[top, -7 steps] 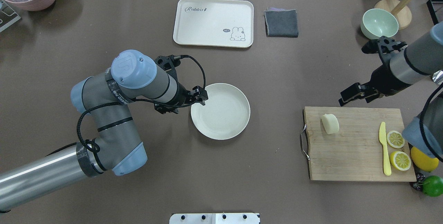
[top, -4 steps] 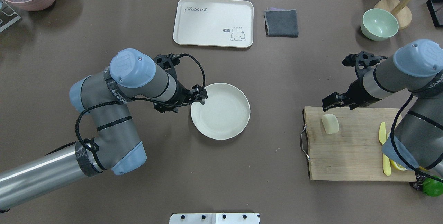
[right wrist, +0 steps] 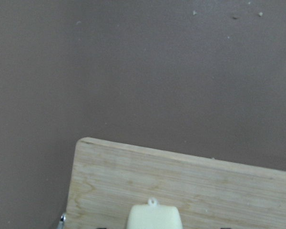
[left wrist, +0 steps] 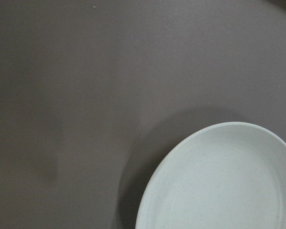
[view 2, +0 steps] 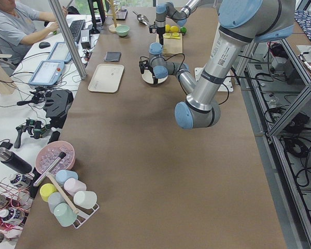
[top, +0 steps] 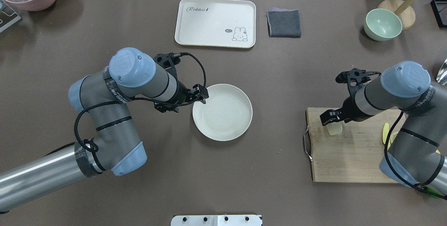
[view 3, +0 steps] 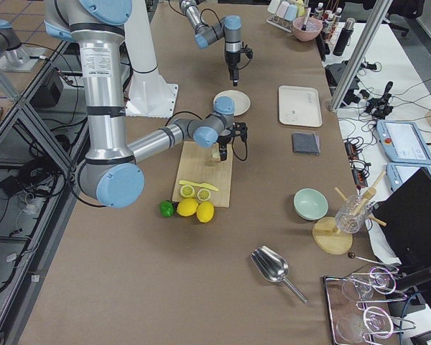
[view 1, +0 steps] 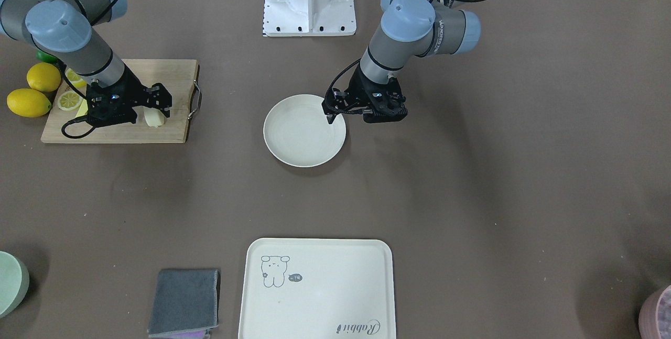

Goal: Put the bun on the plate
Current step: 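Grasp the cream bun with the right gripper and lift it off the board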

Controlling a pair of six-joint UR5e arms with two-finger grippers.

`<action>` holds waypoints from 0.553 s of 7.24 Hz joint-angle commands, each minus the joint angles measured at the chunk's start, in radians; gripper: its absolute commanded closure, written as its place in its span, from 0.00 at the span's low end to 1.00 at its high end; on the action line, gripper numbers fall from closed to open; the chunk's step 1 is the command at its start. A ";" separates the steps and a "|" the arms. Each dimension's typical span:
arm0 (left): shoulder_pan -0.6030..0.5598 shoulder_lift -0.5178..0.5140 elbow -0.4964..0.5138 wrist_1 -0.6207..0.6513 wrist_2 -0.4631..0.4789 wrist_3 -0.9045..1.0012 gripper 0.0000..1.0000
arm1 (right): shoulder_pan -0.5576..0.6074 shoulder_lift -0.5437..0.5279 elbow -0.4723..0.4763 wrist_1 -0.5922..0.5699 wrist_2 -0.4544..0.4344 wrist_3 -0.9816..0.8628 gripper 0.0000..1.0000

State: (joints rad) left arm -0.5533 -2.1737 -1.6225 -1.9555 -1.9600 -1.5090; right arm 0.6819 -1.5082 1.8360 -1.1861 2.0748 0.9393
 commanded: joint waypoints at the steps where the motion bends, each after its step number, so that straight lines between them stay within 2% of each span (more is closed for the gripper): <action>1: 0.001 0.002 0.000 0.001 0.016 -0.002 0.02 | -0.025 -0.015 0.009 0.000 -0.001 0.000 0.38; 2: 0.001 0.002 -0.002 0.001 0.020 -0.002 0.02 | -0.027 -0.014 0.012 0.000 -0.001 -0.002 0.67; 3: 0.003 0.006 0.000 0.000 0.020 0.000 0.02 | -0.025 -0.009 0.025 0.000 0.007 -0.010 0.86; 4: 0.004 0.012 -0.008 -0.003 0.021 -0.002 0.02 | -0.016 -0.009 0.038 -0.001 0.013 -0.013 0.92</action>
State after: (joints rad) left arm -0.5507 -2.1675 -1.6252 -1.9561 -1.9411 -1.5102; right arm 0.6593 -1.5186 1.8594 -1.1861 2.0806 0.9314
